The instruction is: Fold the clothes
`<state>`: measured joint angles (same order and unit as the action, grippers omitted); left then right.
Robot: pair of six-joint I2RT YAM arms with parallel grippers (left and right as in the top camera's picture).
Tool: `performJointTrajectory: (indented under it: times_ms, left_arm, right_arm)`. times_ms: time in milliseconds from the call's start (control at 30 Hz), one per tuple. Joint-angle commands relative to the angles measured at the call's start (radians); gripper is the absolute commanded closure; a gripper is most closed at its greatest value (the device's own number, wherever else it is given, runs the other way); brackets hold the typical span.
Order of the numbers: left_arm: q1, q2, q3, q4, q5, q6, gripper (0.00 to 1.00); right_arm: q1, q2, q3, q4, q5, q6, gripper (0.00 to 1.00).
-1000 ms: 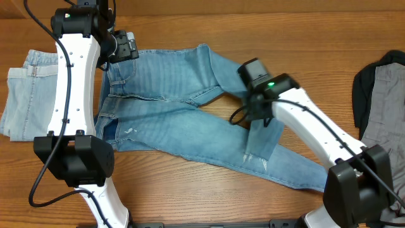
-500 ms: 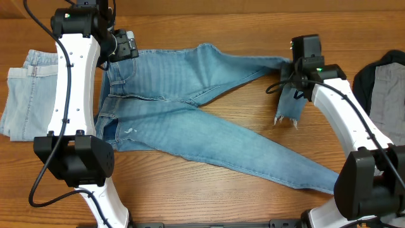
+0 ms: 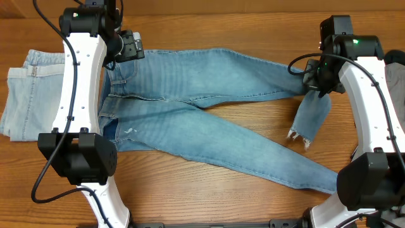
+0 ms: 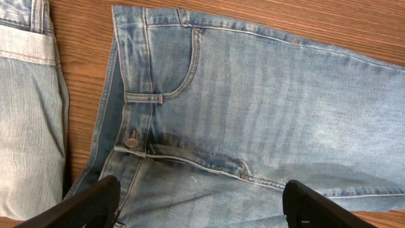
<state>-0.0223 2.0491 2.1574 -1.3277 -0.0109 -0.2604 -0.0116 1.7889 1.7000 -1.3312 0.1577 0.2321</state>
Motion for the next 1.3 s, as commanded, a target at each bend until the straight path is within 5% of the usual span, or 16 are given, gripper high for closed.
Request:
performJointTrajectory:
  times_ms: [0,533,567,733,867,967,1067,1267]
  left_arm:
    - [-0.005,0.010,-0.003,0.000,0.008,-0.009,0.14]
    - [-0.005,0.012,-0.003,0.019,0.001,-0.009,0.14]
    - [-0.005,0.012,-0.003,0.019,0.001,-0.009,0.14]
    - [-0.005,0.012,-0.003,0.013,0.000,-0.001,0.14]
    - [-0.005,0.012,-0.003,0.013,0.000,0.003,0.14]
    - [-0.005,0.012,-0.003,0.013,0.000,0.002,0.14]
    - [-0.005,0.012,-0.003,0.008,0.001,0.002,0.14]
    - [-0.005,0.012,-0.003,0.001,0.000,0.003,0.11]
  right_arm:
    - [-0.005,0.006,0.027,0.039,-0.010,0.004,0.96]
    - [-0.097,0.301,0.007,0.298,0.070,-0.003,0.96]
    - [-0.096,0.300,0.008,0.413,0.069,-0.044,0.66]
    - [-0.097,0.300,0.010,0.635,0.184,-0.137,0.24]
    - [-0.090,0.263,0.101,0.370,0.108,-0.124,0.24]
    - [-0.089,0.234,0.116,0.136,0.008,0.038,0.42]
    - [-0.088,0.235,0.066,0.127,-0.146,0.047,0.51]
    - [-0.088,0.235,-0.111,0.328,-0.140,0.091,0.48]
